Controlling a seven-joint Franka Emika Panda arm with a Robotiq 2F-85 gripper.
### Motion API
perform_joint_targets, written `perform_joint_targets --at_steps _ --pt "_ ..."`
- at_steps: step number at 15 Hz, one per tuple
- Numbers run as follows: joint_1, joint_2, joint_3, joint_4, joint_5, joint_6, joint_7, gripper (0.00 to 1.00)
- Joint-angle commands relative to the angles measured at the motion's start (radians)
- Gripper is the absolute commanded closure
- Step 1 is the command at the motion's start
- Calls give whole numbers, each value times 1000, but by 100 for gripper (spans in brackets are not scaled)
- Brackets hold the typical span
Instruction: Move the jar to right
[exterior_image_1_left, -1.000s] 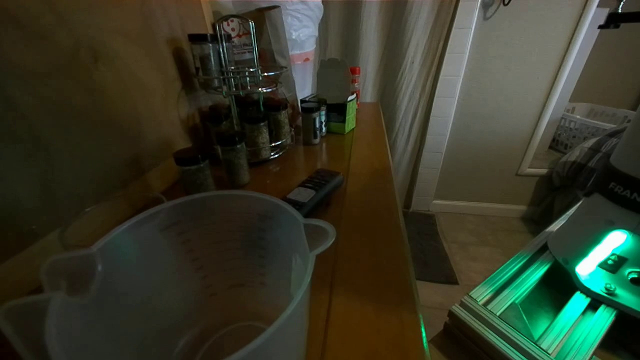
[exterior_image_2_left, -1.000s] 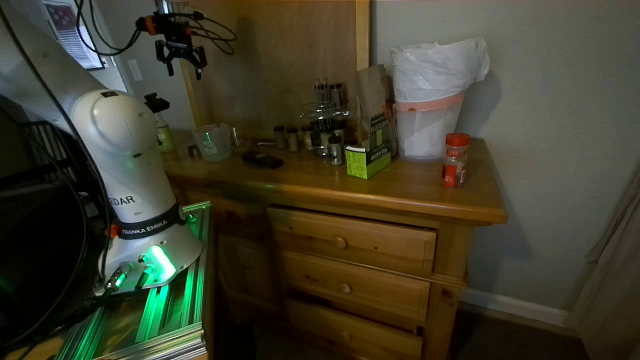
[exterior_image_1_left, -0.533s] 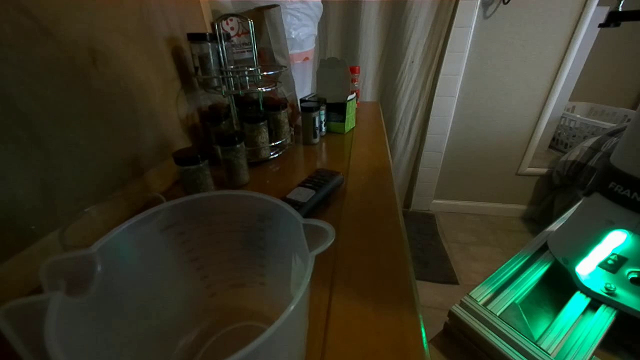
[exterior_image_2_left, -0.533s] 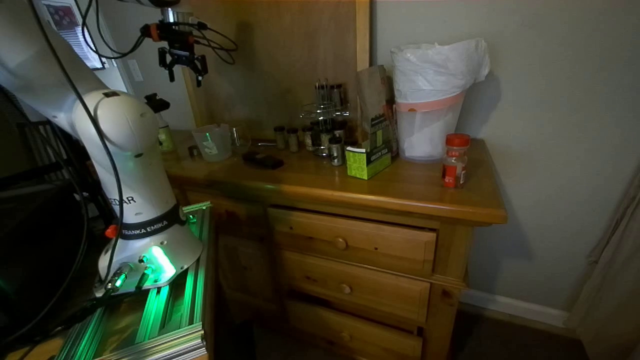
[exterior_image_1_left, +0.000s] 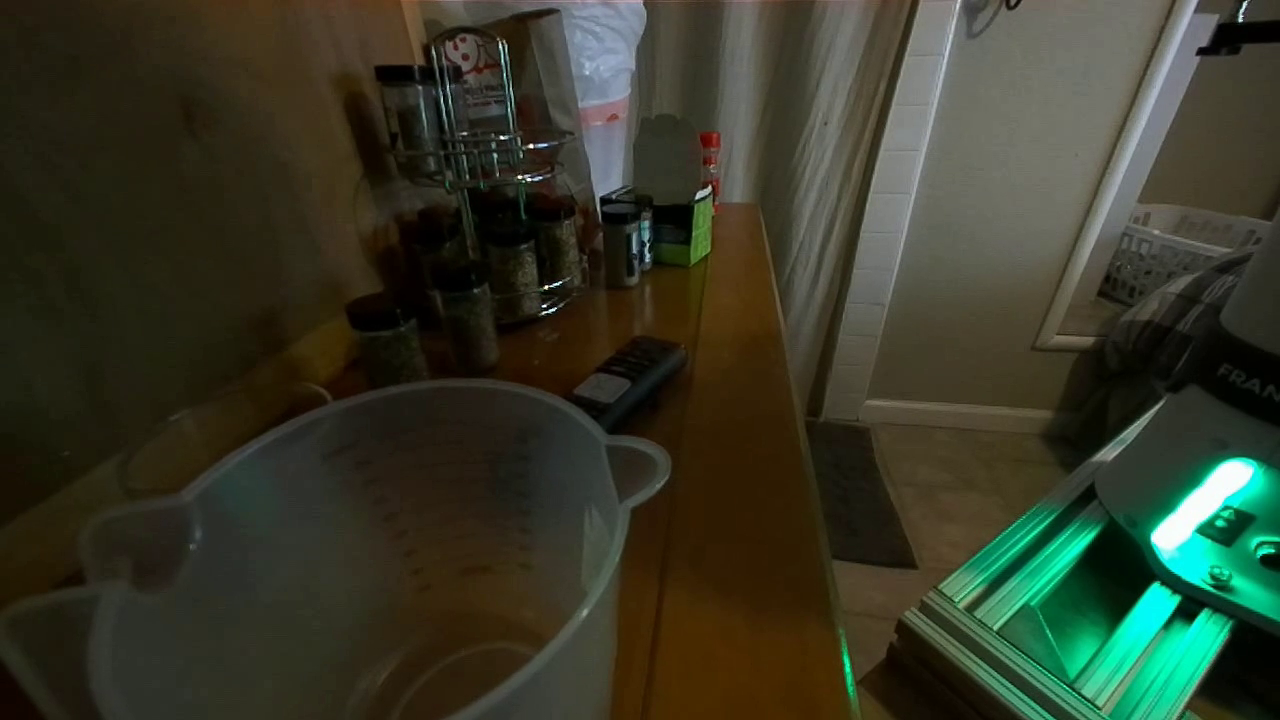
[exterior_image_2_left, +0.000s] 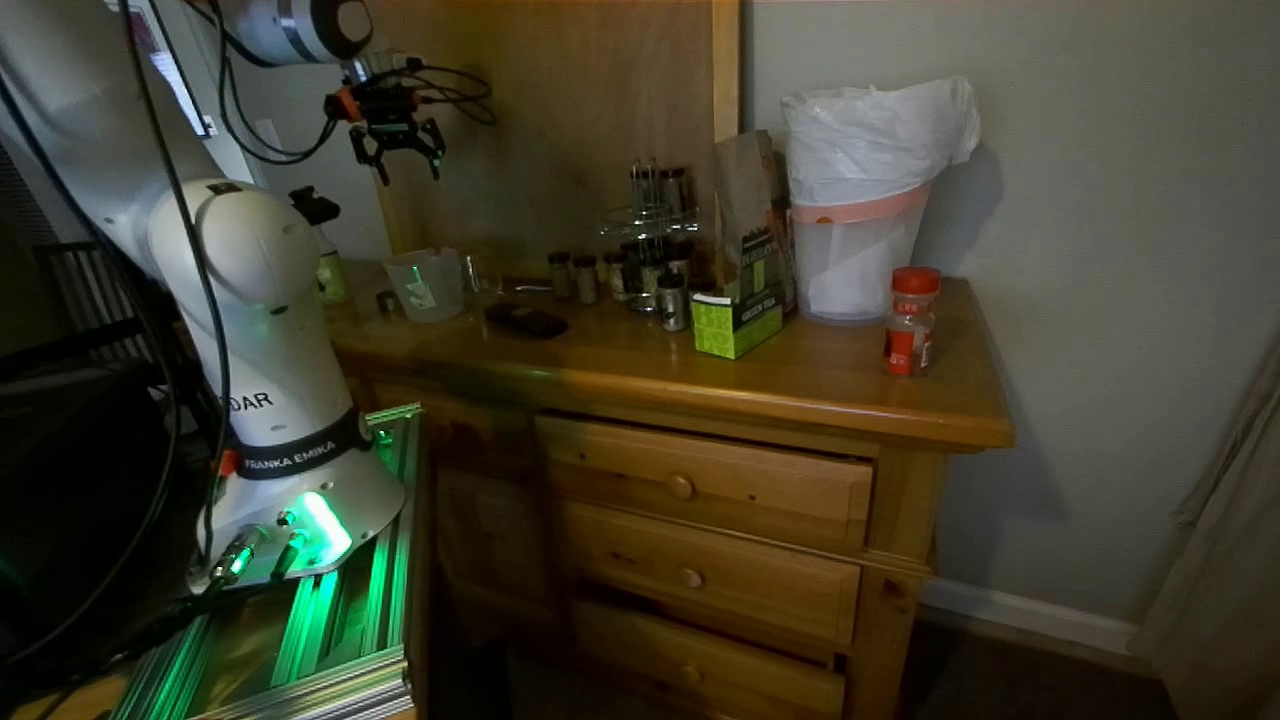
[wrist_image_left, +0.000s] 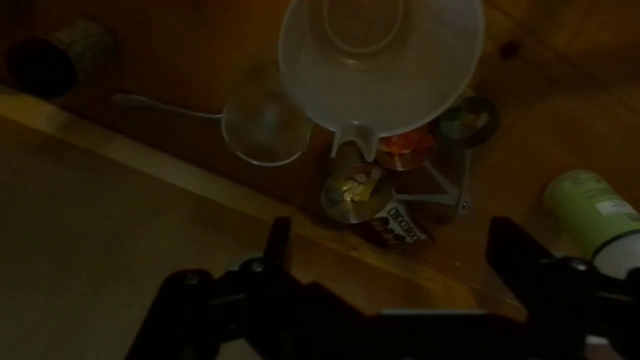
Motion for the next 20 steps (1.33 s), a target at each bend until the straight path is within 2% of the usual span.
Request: perform_joint_targets --at_steps 1,4,9,14,15,16,17,18,20 --pt "-13 103 15 15 -180 81 18 0" --pt "-7 149 -14 2 -218 92 -3 0" --pt "10 189 -38 -44 -167 73 -18 0" --pt "24 199 -46 -122 -89 129 -42 0" --pt "26 203 -45 -133 -76 148 -41 3" --pt "29 211 -44 -142 -62 176 -41 19" --pt "30 220 -42 -149 -56 206 -32 23" --pt "32 231 -41 -153 -52 241 -25 19" --pt "33 251 -39 -156 -62 288 -15 21"
